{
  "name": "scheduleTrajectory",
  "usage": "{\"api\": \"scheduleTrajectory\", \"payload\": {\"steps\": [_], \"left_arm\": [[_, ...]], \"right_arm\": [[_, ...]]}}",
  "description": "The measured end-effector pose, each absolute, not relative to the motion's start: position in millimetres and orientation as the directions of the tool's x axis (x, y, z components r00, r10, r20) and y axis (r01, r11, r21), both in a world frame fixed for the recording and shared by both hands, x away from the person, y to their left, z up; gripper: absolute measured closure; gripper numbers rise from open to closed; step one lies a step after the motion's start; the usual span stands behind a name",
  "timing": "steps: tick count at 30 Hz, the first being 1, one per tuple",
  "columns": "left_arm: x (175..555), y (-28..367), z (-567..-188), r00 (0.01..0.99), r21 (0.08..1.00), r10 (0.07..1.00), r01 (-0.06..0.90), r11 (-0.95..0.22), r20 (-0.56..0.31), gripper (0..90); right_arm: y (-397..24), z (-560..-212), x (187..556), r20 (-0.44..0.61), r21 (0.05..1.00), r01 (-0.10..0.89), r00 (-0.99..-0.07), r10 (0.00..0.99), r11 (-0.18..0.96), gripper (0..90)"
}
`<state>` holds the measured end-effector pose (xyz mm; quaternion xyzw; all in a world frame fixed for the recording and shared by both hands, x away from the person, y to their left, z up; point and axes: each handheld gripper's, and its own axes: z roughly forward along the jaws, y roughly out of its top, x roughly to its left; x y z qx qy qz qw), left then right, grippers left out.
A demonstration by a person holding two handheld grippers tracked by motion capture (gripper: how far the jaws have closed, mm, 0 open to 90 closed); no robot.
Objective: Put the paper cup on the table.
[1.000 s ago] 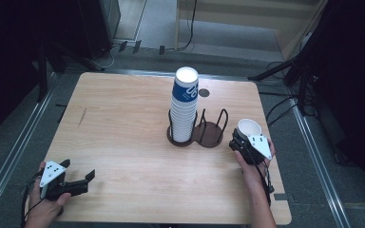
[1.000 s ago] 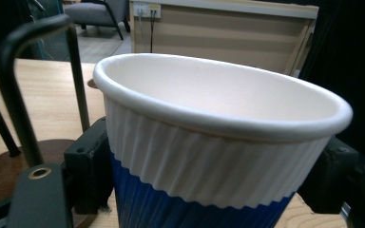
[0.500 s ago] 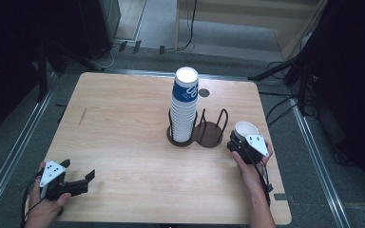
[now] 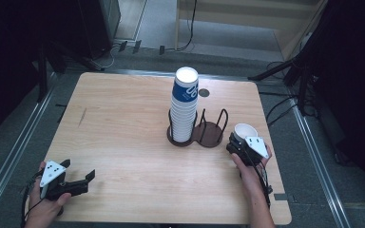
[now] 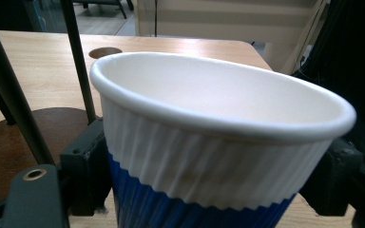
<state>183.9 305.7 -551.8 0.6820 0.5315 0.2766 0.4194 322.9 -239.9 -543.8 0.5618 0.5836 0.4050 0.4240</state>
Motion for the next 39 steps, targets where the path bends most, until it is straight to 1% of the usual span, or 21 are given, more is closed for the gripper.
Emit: {"api": "scheduleTrajectory", "payload": {"steps": [10, 13, 17, 22, 26, 30, 39], "left_arm": [[183.9, 305.6, -551.8, 0.283, 0.866, 0.957, 0.493, -0.087, -0.065, 2.0], [183.9, 305.6, -551.8, 0.284, 0.865, 0.957, 0.493, -0.088, -0.065, 2.0], [183.9, 305.5, -551.9, 0.284, 0.866, 0.957, 0.492, -0.087, -0.065, 2.0], [183.9, 305.5, -551.9, 0.284, 0.866, 0.957, 0.492, -0.087, -0.065, 2.0], [183.9, 305.5, -551.8, 0.284, 0.866, 0.957, 0.492, -0.087, -0.065, 2.1], [183.9, 305.5, -551.9, 0.284, 0.866, 0.957, 0.492, -0.087, -0.065, 2.0], [184.1, 305.5, -551.7, 0.284, 0.864, 0.957, 0.495, -0.087, -0.066, 2.0]], "right_arm": [[-242.7, -544.7, 320.8, -0.038, 0.950, 0.310, -0.003, 0.999, 0.037, 17.9], [-243.8, -544.4, 320.4, -0.027, 0.947, 0.319, -0.013, 1.000, 0.030, 14.0], [-245.7, -543.1, 319.6, -0.009, 0.944, 0.331, -0.021, 1.000, 0.016, 11.6], [-248.8, -539.9, 318.3, 0.014, 0.941, 0.339, -0.044, 0.999, 0.001, 3.7], [-249.6, -536.4, 315.3, 0.017, 0.942, 0.335, -0.057, 0.998, 0.003, 0.3], [-249.2, -532.5, 311.6, 0.006, 0.944, 0.328, -0.060, 0.998, 0.014, 0.0], [-252.1, -522.2, 300.9, 0.020, 0.949, 0.315, -0.070, 0.997, 0.003, 0.0]]}}
